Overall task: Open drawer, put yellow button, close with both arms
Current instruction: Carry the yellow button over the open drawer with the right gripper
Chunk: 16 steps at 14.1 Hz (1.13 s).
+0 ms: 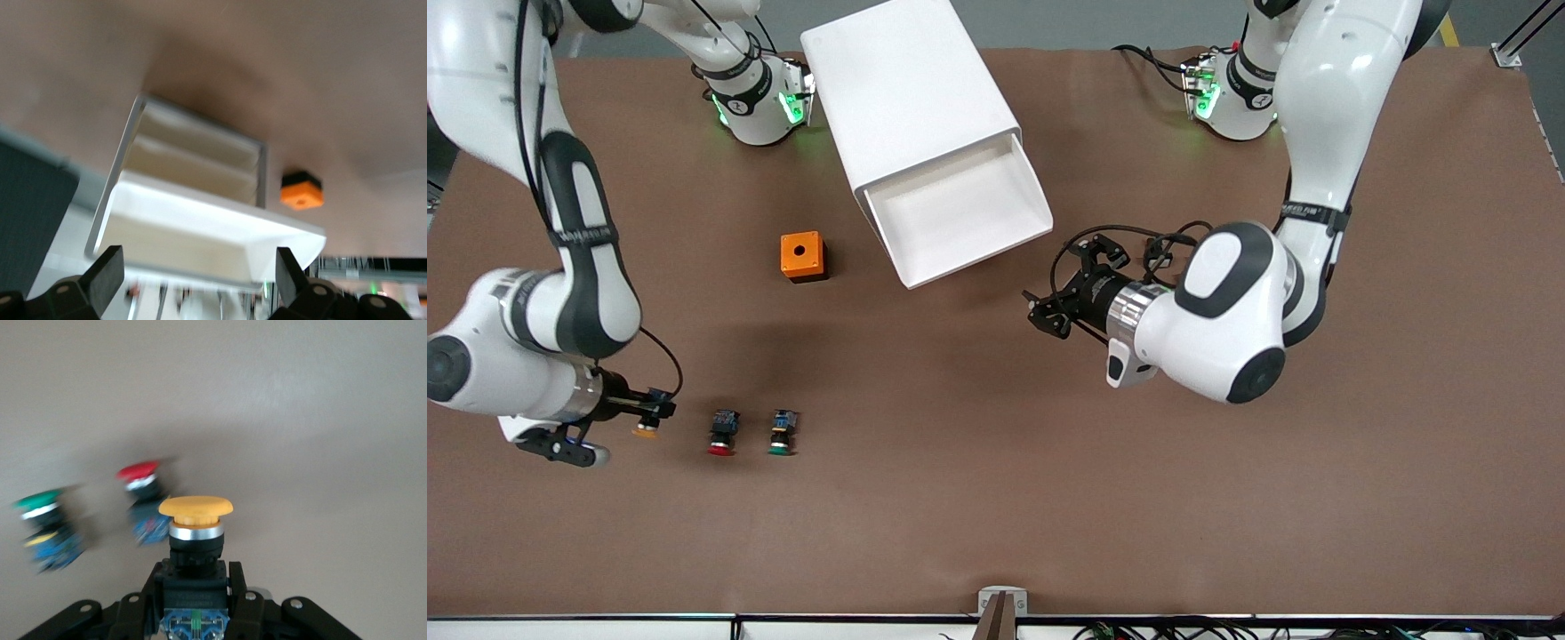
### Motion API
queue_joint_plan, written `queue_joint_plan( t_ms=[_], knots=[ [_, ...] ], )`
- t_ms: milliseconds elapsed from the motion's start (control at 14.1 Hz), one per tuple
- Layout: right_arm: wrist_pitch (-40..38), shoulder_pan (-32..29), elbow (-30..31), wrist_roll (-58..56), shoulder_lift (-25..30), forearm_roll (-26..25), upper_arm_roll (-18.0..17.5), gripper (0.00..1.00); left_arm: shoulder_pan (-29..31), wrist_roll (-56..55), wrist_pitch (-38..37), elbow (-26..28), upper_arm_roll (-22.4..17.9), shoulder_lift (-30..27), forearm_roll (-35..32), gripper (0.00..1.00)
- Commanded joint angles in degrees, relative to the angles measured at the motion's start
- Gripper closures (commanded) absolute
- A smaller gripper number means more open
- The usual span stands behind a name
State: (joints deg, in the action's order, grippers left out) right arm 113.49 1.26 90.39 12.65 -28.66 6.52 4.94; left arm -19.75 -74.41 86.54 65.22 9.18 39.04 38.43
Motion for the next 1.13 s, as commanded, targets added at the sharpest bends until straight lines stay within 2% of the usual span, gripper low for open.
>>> queue_joint_plan(
  t_ms=[0,213,355,638,851,1064],
  knots=[
    [-8.8,5.9,4.4,14.5,12.5,0.9,0.2,1.0,-3.3,2.3,6.9,1.7,-0.8,-2.9,-8.7,0.0],
    [-11.9,15.0,10.3,32.3,22.6,0.9,0.2,1.0,-7.0,1.4,16.6,2.8,-0.9,-3.8,-18.9,0.0],
    [-12.0,22.0,13.1,44.7,26.1,0.9,0.2,1.0,-7.8,0.9,18.2,2.9,-0.9,-3.8,-23.2,0.0],
    [-8.6,35.4,13.2,66.4,25.9,0.9,0.2,1.0,-10.9,0.8,23.3,2.9,-0.8,-3.2,-36.4,0.0],
    [-4.8,41.6,13.2,76.3,24.4,0.8,0.2,1.0,-11.4,0.9,23.4,3.0,0.0,-3.1,-38.0,0.0],
    [-0.4,46.5,13.1,84.5,20.4,0.2,0.2,1.0,-12.9,1.0,23.5,3.5,0.0,-2.9,-38.2,0.0]
  ],
)
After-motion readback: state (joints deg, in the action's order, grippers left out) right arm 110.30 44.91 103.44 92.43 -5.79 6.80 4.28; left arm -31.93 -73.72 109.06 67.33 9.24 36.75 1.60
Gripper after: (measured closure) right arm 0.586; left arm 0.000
